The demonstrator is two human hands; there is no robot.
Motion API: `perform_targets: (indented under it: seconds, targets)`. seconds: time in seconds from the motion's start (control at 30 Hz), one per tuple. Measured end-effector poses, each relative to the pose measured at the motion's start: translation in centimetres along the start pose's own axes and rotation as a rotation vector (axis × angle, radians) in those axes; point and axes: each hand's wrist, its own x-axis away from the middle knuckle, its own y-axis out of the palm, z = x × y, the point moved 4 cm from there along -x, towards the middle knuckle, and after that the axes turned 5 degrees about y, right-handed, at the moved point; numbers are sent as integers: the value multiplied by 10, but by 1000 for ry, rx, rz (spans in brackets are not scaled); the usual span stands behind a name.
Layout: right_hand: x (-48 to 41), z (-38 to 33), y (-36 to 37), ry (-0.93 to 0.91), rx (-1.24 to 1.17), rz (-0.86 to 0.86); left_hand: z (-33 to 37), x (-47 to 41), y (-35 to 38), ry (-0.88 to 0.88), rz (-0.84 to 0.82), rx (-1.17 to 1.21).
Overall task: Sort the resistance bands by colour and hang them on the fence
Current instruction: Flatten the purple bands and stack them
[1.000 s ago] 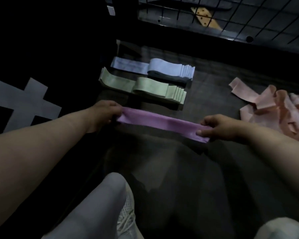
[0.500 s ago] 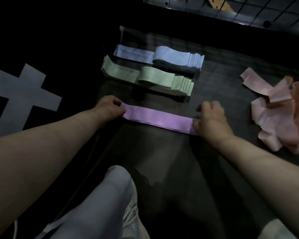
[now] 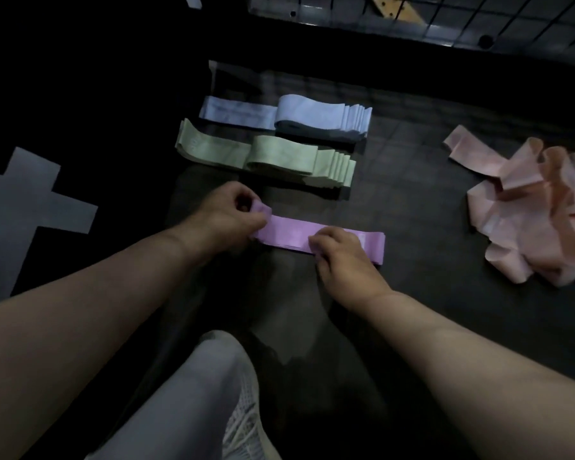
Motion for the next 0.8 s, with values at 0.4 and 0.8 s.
perform_targets:
  seconds: [0.4,0.8]
  targets:
    - [20,53,-48,500,-470,295,62,8,125,-40,-339,56]
    - [23,66,-42,573,-302,195,57,15,144,-260,-401,305]
